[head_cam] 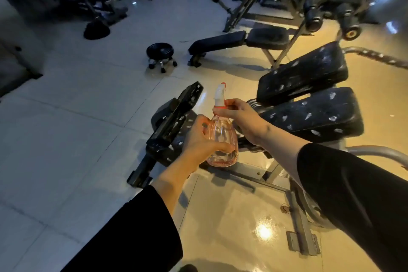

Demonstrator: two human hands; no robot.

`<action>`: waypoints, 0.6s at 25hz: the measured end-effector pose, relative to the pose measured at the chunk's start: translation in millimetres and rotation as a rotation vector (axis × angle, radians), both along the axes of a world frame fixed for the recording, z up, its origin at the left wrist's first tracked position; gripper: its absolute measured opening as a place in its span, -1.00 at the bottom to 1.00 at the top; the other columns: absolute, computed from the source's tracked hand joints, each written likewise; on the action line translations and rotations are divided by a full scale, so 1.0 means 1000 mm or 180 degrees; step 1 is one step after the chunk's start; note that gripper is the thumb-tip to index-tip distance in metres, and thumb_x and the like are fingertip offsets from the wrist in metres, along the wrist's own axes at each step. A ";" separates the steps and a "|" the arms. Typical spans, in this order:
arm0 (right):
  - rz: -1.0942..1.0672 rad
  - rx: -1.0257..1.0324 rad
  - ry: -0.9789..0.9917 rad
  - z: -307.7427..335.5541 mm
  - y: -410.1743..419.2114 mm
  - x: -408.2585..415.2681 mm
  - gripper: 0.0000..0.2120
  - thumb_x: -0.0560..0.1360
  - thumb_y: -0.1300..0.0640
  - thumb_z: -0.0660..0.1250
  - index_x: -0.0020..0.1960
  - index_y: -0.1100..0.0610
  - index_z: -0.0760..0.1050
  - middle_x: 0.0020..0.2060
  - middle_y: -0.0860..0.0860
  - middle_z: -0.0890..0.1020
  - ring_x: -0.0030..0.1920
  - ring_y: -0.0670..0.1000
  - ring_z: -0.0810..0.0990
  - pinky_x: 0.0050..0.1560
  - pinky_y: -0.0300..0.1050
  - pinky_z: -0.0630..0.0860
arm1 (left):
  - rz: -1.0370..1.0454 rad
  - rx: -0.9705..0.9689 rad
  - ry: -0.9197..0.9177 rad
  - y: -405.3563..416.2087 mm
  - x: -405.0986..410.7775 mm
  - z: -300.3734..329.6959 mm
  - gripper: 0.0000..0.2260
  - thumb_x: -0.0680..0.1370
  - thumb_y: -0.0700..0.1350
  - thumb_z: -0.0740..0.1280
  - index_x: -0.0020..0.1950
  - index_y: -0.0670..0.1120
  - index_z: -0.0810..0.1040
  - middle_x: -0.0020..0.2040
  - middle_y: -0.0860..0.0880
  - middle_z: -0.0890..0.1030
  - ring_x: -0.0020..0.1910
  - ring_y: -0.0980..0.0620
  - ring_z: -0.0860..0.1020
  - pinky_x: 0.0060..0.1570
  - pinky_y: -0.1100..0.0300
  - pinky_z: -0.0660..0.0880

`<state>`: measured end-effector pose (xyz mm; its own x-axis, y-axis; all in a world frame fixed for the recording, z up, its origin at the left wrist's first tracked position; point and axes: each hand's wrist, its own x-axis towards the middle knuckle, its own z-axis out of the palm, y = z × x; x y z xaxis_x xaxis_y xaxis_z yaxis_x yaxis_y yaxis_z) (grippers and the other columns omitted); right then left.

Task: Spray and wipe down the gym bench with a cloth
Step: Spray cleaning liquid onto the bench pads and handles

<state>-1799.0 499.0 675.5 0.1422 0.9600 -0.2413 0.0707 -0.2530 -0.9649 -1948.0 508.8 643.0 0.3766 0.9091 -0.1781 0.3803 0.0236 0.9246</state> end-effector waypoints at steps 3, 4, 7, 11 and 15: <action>-0.0388 0.0107 -0.0265 0.016 -0.022 0.026 -0.42 0.38 0.08 0.51 0.31 0.14 0.34 0.10 0.06 0.54 0.11 0.03 0.56 0.12 -0.06 0.51 | -0.0511 0.0033 -0.0034 0.000 0.031 0.018 -0.34 0.24 -0.11 0.63 0.18 0.05 0.32 0.02 0.12 0.48 0.07 0.10 0.48 0.00 0.16 0.50; -0.0577 0.0128 -0.0355 0.021 -0.031 0.035 -0.44 0.38 0.08 0.52 0.29 0.13 0.36 0.08 0.06 0.55 0.09 0.03 0.57 0.13 -0.04 0.53 | -0.0690 0.0048 -0.0038 -0.003 0.042 0.023 -0.33 0.24 -0.10 0.63 0.19 0.06 0.31 0.02 0.13 0.47 0.07 0.10 0.48 -0.02 0.18 0.49; -0.1026 0.0189 -0.0601 0.032 -0.064 0.060 -0.55 0.39 0.04 0.52 0.19 0.14 0.47 0.01 0.08 0.62 0.01 0.02 0.63 0.08 -0.04 0.57 | -0.1109 0.0090 -0.0101 -0.017 0.071 0.031 -0.30 0.23 -0.08 0.63 0.25 0.03 0.33 0.08 0.09 0.49 0.10 0.06 0.49 0.05 0.14 0.51; -0.1373 0.0204 -0.0698 0.035 -0.093 0.073 -0.67 0.36 0.04 0.53 0.04 0.16 0.58 -0.10 0.09 0.68 -0.10 0.01 0.69 -0.03 -0.08 0.61 | -0.1411 -0.0021 -0.0152 -0.034 0.089 0.030 -0.29 0.25 -0.10 0.63 0.28 0.01 0.33 0.15 0.03 0.51 0.14 0.04 0.50 0.13 0.08 0.51; -0.1072 -0.0043 -0.0592 0.022 -0.089 0.065 -0.57 0.39 0.05 0.52 0.18 0.16 0.51 0.00 0.10 0.65 -0.02 0.04 0.66 0.06 -0.01 0.60 | -0.1225 -0.0093 -0.0124 -0.045 0.077 0.022 -0.30 0.26 -0.13 0.62 0.26 0.03 0.32 0.08 0.09 0.50 0.05 0.13 0.49 -0.03 0.24 0.45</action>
<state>-1734.3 409.5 697.3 0.4917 0.8489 -0.1939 0.1550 -0.3044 -0.9399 -1870.5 464.0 665.3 0.6961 0.6948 -0.1806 0.3311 -0.0875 0.9395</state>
